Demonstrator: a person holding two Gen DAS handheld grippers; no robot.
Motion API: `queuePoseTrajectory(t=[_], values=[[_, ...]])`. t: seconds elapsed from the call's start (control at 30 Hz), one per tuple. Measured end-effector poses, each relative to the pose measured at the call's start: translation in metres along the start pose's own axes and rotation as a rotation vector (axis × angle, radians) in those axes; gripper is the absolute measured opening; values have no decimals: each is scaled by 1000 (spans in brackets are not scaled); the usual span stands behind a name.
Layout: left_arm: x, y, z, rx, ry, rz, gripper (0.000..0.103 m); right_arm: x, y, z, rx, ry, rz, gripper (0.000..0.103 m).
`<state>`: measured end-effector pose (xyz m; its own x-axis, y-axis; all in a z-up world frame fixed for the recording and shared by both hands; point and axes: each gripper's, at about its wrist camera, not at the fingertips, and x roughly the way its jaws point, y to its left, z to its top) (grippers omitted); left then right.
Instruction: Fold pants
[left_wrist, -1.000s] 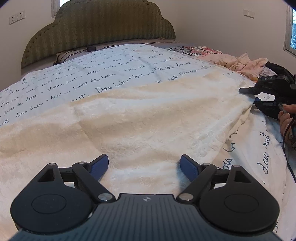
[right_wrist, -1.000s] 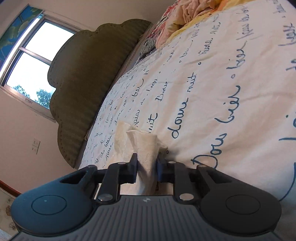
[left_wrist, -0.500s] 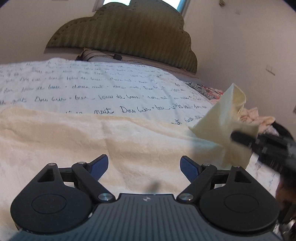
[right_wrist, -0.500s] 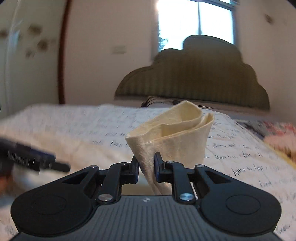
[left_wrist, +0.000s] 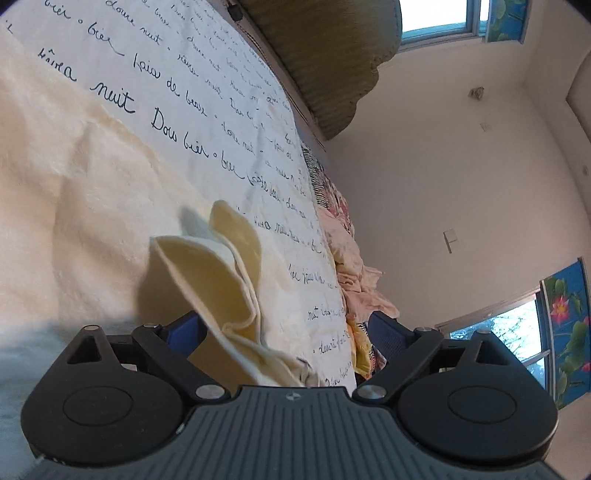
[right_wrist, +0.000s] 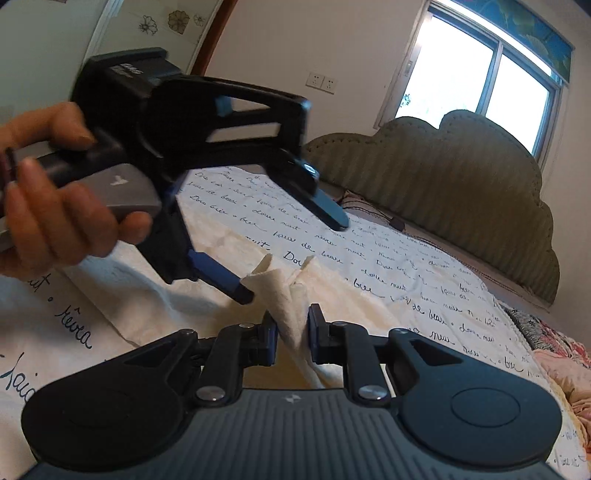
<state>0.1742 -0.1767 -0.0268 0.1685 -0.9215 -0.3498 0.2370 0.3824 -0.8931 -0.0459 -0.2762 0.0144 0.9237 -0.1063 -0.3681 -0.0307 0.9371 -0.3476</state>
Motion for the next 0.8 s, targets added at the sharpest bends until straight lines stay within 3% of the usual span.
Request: queuePoseTrajectory(t=[0.03,0.13,0.2,0.27,0.3,0.37,0.4,0.47,0.53,0.67,0.8], values=[[4,0,2,-15,-3,9,91,-1,4,0,-18,-1,4,17],[15,3,8,-25,-6,30,63,-3,12,-4,-69,8,-10,17],[22,3,10,3,5,61,31,3,16,-7,-98,21,-29,20],[26,0,9,60,8,115,12,11,20,-7,-116,49,-62,30],[27,-3,7,89,2,137,12,15,21,-8,-124,62,-82,43],[30,-8,5,160,-13,167,11,23,23,-11,-146,79,-115,48],[30,-11,4,191,-21,178,8,26,24,-11,-147,88,-121,46],[27,-19,2,259,-40,201,4,31,22,-7,-119,100,-115,29],[17,-29,3,333,-75,215,4,30,24,2,-134,70,-147,20],[-18,-48,15,427,-154,205,5,17,32,29,-114,-30,-139,18],[-55,-55,20,509,-202,274,5,19,45,49,-69,-97,-56,17]])
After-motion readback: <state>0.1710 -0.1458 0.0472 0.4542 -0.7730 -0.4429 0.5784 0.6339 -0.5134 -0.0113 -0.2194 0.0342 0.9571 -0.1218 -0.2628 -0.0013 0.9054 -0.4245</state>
